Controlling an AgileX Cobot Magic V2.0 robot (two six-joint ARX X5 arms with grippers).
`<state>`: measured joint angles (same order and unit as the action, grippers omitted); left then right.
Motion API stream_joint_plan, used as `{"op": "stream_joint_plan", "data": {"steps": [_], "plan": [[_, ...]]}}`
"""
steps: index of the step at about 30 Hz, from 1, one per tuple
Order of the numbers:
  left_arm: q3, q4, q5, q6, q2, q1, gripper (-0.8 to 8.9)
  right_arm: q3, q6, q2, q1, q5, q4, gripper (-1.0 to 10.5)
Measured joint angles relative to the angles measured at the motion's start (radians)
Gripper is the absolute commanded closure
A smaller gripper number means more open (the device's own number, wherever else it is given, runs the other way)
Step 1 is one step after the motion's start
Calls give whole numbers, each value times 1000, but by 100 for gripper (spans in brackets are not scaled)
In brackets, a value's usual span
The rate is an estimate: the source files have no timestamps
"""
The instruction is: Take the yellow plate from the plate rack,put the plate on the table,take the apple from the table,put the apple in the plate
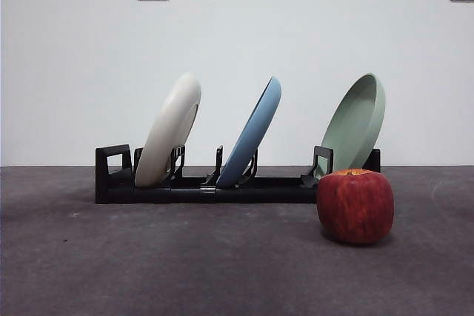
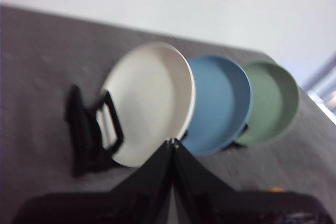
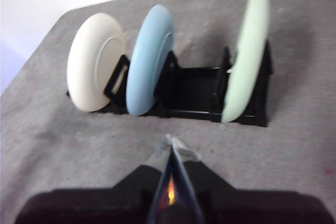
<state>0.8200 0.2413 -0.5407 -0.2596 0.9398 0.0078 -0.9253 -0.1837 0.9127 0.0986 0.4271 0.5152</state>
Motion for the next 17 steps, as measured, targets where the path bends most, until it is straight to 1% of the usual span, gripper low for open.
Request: {"op": "stream_joint_plan", "data": {"steps": [1,4,5,11,17], "plan": [[23,14,-6,9,35,-5,757,-9,3,19,0,12,1,839],[79,29,-5,24,117,-26,537,-28,9,59,0,17,0,691],[97,29,-5,27,141,-36,518,-30,10,67,0,17,-1,673],[221,28,-5,32,249,-100,521,-30,12,91,0,17,-2,662],[496,103,38,43,477,-187,522,-30,13,95,0,17,-21,662]]}}
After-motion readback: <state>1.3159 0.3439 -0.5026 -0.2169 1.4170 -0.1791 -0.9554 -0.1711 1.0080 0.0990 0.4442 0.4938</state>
